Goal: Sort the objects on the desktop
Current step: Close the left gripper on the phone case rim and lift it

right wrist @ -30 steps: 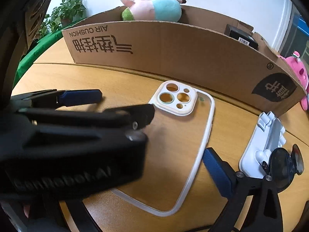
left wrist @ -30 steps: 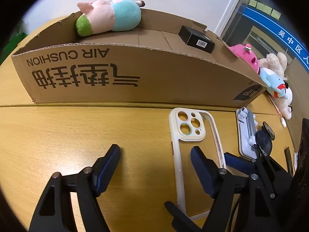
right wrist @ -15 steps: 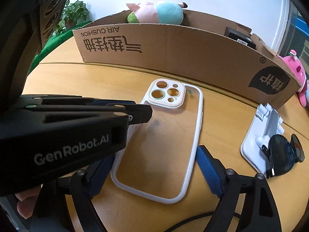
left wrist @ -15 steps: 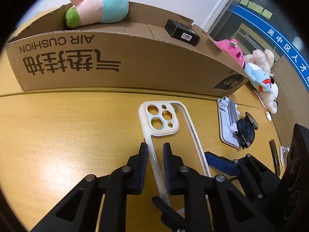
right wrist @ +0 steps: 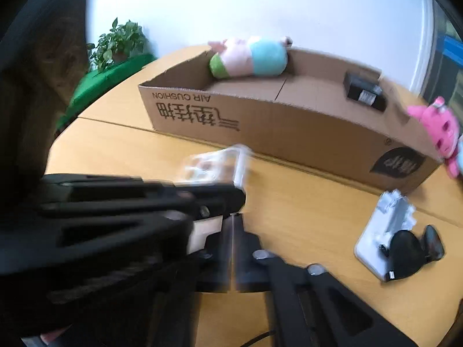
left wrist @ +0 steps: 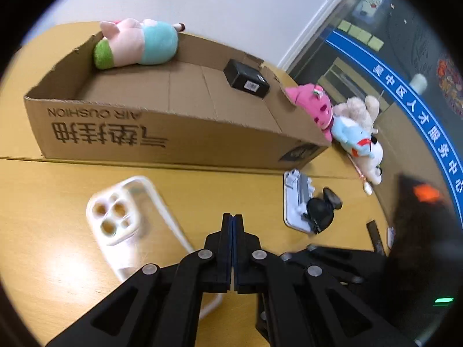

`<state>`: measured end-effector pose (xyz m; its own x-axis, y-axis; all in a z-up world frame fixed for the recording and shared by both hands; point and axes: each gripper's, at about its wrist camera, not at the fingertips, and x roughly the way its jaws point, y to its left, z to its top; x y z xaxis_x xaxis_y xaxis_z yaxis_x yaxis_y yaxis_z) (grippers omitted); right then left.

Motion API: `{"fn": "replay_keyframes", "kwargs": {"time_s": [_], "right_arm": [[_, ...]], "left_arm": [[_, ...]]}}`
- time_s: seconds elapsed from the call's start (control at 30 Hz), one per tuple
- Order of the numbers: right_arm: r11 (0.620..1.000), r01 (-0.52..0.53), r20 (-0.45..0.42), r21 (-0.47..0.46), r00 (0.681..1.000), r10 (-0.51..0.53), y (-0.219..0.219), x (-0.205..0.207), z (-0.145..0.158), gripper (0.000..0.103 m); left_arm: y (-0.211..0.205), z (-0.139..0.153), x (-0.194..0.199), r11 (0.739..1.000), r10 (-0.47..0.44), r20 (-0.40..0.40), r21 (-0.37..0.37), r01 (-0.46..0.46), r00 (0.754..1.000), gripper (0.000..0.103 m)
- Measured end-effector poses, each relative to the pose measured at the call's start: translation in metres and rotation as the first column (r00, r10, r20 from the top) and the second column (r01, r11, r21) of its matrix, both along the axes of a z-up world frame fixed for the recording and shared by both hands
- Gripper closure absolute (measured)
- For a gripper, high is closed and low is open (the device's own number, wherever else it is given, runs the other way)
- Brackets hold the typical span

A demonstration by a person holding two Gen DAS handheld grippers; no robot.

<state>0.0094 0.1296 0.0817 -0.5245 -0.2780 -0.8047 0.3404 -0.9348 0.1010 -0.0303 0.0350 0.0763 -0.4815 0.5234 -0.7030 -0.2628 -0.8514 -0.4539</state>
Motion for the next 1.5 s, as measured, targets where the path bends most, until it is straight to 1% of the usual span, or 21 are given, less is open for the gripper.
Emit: {"fn": "replay_keyframes", "kwargs": {"time_s": [0.1,0.17,0.2,0.23,0.3,0.33,0.37,0.4,0.43,0.47,0.6,0.7,0.73,0.77,0.8,0.9,0.93,0.97,1.13,1.3,1.5], "right_arm": [[1.0,0.009,0.07,-0.008,0.997,-0.009,0.009,-0.006,-0.02,0.1],[0.999,0.015,0.097,-0.042,0.995,-0.011,0.017,-0.007,-0.027,0.089],[0.998,0.028,0.105,-0.049,0.994,-0.023,0.022,-0.008,-0.031,0.072],[0.998,0.037,0.11,-0.057,0.993,-0.03,0.028,-0.01,-0.032,0.047],[0.996,0.015,0.097,-0.085,0.995,-0.007,0.032,-0.008,-0.029,0.026],[0.995,-0.017,0.078,-0.095,0.997,0.025,0.034,-0.007,-0.024,0.024],[0.994,-0.051,0.07,-0.098,0.996,0.058,0.031,-0.008,-0.022,0.023],[0.991,-0.089,0.068,-0.095,0.993,0.096,0.027,-0.008,-0.022,0.019],[0.988,-0.126,0.066,-0.086,0.989,0.132,0.022,-0.009,-0.022,0.018],[0.985,-0.156,0.064,-0.078,0.985,0.161,0.016,-0.01,-0.023,0.018],[0.964,-0.255,0.095,-0.07,0.96,0.261,-0.02,-0.007,-0.037,0.018],[0.955,-0.289,0.117,-0.068,0.948,0.295,-0.038,-0.008,-0.049,0.017],[0.953,-0.297,0.098,-0.059,0.948,0.302,-0.043,-0.006,-0.049,0.017],[0.951,-0.304,0.095,-0.059,0.946,0.309,-0.046,-0.004,-0.049,0.017],[0.95,-0.308,0.088,-0.059,0.946,0.312,-0.05,-0.003,-0.05,0.017],[0.959,-0.279,0.053,0.039,0.959,0.277,-0.062,0.004,-0.052,0.017],[0.959,-0.267,0.036,0.092,0.964,0.264,-0.065,0.008,-0.054,0.024],[0.961,-0.253,0.028,0.109,0.967,0.252,-0.066,0.01,-0.053,0.024],[0.982,-0.172,0.027,0.079,0.985,0.171,-0.056,0.012,-0.049,0.025],[0.993,-0.116,-0.031,0.03,0.993,0.116,-0.04,0.007,-0.025,0.025],[0.997,-0.071,-0.178,0.029,0.981,0.075,-0.034,-0.002,0.038,0.025]], "left_arm": [[-0.013,-0.002,0.0,0.999,0.03,0.017,-0.017,-0.029,0.999,0.103],[-0.026,-0.01,0.001,0.998,0.064,0.05,-0.029,-0.063,0.997,0.103],[-0.032,-0.015,0.003,0.996,0.083,0.068,-0.033,-0.081,0.994,0.102],[-0.04,-0.018,0.006,0.995,0.095,0.086,-0.034,-0.093,0.992,0.1],[-0.056,-0.025,0.011,0.992,0.121,0.118,-0.04,-0.117,0.986,0.092],[-0.063,-0.026,0.014,0.99,0.137,0.123,-0.045,-0.133,0.983,0.083],[-0.068,-0.027,0.017,0.988,0.152,0.123,-0.052,-0.146,0.981,0.067],[-0.074,-0.029,0.019,0.984,0.175,0.128,-0.064,-0.168,0.976,0.056],[-0.079,-0.032,0.018,0.981,0.19,0.137,-0.068,-0.182,0.972,0.039],[-0.083,-0.035,0.018,0.98,0.199,0.148,-0.059,-0.192,0.969,0.037],[-0.086,-0.053,0.009,0.981,0.193,0.226,-0.023,-0.193,0.955,0.038],[-0.083,-0.056,0.011,0.982,0.186,0.205,-0.013,-0.188,0.961,0.04],[-0.081,-0.057,0.011,0.984,0.17,0.209,0.01,-0.176,0.963,0.046],[-0.078,-0.059,0.011,0.986,0.149,0.215,0.036,-0.16,0.965,0.057],[-0.074,-0.062,0.01,0.988,0.132,0.226,0.042,-0.145,0.965,0.06],[-0.071,-0.061,0.012,0.986,0.153,0.194,0.039,-0.163,0.969,0.06],[-0.072,-0.061,0.011,0.984,0.159,0.195,0.042,-0.171,0.968,0.065],[-0.072,-0.061,0.01,0.984,0.159,0.197,0.048,-0.172,0.967,0.071],[-0.064,-0.052,0.011,0.988,0.136,0.159,0.058,-0.146,0.978,0.072],[-0.058,-0.026,0.012,0.989,0.122,0.084,0.072,-0.128,0.989,0.072],[-0.055,0.025,-0.003,0.989,0.103,-0.029,0.111,-0.1,0.994,0.072]]}}
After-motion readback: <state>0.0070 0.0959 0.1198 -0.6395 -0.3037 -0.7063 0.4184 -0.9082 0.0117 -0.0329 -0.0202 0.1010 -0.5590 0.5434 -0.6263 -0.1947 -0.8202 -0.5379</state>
